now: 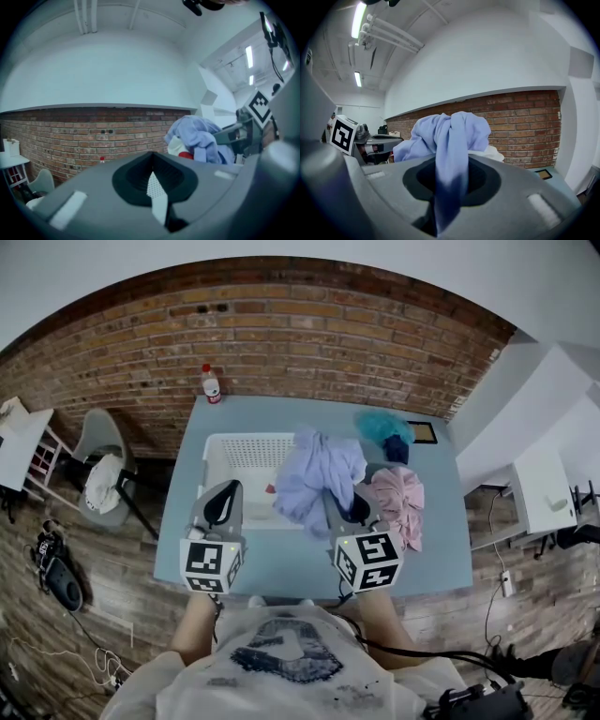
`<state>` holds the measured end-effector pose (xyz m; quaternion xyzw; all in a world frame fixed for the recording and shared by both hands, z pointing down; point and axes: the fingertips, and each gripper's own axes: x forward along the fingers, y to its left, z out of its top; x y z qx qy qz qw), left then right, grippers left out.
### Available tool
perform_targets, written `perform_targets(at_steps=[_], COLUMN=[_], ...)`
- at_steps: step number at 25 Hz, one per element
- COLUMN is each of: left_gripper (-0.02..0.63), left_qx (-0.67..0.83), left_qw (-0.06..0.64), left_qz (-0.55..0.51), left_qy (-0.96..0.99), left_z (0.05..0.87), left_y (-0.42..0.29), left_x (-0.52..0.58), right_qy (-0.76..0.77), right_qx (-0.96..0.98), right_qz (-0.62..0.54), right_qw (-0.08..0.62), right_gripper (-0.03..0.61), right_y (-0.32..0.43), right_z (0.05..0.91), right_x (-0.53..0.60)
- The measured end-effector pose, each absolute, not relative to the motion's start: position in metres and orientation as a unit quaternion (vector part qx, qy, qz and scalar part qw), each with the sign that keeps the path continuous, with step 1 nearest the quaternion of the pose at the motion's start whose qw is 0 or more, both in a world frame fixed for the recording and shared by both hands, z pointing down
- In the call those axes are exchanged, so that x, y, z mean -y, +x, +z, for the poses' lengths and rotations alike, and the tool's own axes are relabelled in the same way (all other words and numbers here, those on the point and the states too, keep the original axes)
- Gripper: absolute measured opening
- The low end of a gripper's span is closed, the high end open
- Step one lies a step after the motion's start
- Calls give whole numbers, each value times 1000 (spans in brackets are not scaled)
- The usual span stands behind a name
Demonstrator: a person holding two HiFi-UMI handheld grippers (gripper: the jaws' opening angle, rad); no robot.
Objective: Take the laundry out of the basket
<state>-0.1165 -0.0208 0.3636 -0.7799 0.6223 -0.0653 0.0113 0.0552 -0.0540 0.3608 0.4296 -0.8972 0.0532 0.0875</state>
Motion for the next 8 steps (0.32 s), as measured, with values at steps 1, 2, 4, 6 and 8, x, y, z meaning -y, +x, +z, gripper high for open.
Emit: perform_targets(at_steps=[1,2,4,6,8], left_gripper=[-8,-8,-8,-8,-8], left_qx=[-622,-622,-622,-621,-621], left_qw=[10,9,7,7,8], left_qz=[-66,-67,-67,-67,-67], left_qy=[-780,-780,-780,-781,-781], left_z=[364,366,368,369,370], left_y=[-116,-116,-116,-116,-116], left_x=[21,21,21,21,23], right_qy=[429,429,428,428,428], right_qx=[897,897,898,898,898], right_qz=[54,55,57,58,59], right_qw=[88,89,89,89,89], right_gripper=[83,83,83,83,83], right_y=[55,55,54,53,53], right_z=[362,363,365,366,367], right_x=[54,54,55,55,57])
